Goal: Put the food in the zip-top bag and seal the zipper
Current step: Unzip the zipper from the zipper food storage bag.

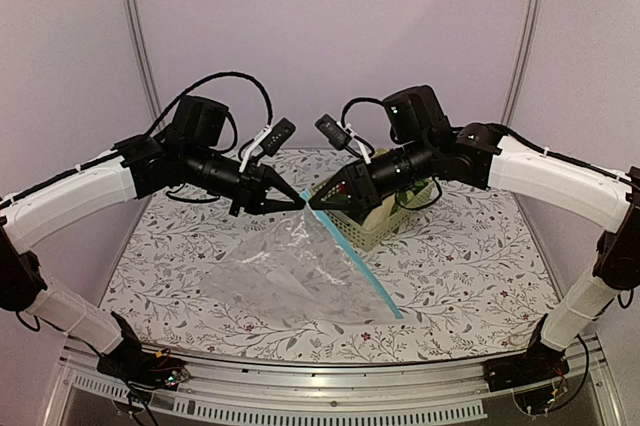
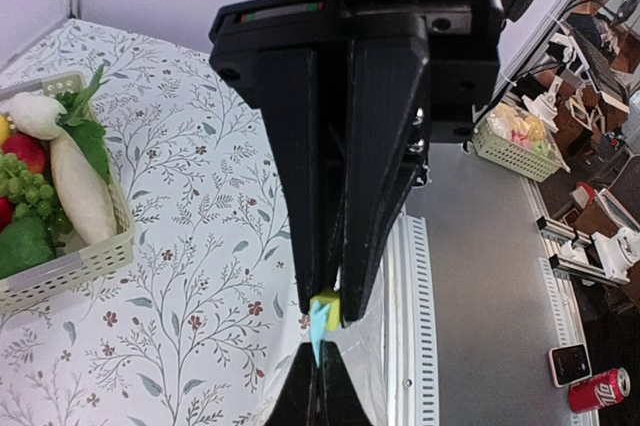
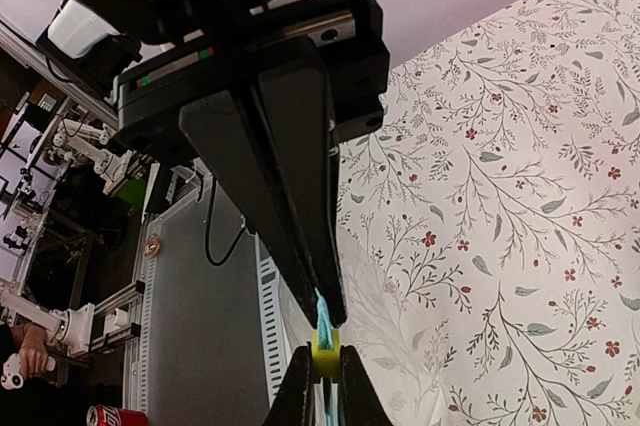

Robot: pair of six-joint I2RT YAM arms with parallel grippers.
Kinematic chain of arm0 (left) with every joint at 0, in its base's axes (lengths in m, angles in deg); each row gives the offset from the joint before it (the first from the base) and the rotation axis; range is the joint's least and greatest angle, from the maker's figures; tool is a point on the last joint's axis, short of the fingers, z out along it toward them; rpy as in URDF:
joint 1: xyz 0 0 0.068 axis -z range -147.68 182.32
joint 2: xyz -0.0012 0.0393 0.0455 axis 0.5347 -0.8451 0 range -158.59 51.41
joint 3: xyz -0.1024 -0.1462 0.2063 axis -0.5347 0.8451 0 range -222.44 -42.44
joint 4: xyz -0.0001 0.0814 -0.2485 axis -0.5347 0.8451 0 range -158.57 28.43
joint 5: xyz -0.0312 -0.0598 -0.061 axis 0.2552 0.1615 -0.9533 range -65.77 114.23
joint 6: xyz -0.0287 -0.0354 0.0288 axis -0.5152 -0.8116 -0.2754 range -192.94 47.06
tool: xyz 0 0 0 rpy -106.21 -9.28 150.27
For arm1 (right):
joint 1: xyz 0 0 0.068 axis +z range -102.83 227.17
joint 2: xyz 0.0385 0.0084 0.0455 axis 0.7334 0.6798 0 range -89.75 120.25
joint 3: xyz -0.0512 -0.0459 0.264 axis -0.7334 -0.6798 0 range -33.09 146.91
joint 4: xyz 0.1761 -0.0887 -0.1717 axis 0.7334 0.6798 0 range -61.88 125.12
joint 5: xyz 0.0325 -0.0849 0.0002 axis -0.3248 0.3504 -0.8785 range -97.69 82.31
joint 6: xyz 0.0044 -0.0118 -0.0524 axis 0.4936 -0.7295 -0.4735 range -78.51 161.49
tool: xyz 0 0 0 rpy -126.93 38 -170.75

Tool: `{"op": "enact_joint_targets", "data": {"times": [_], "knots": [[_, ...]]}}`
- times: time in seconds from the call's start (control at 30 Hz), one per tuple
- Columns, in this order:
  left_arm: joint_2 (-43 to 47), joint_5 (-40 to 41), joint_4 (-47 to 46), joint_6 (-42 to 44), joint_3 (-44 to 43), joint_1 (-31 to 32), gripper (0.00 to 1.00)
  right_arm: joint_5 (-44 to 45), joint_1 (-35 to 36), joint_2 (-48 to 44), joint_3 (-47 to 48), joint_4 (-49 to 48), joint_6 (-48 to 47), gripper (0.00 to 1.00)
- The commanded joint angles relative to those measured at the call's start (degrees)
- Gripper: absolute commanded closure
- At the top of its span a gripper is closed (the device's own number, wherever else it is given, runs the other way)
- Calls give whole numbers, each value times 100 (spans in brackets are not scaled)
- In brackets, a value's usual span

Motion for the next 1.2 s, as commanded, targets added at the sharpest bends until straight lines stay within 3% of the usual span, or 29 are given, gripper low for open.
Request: {"op": "enact_joint_targets", "data": {"times": [0.0,1.17], "knots": [[71,70,-111,-52,78,-56,100,196,-18,-53,-87,-3,-49,100],[247,83,-438,-302,235,-266,100,721,76,24,-114,294,-265,100]]}}
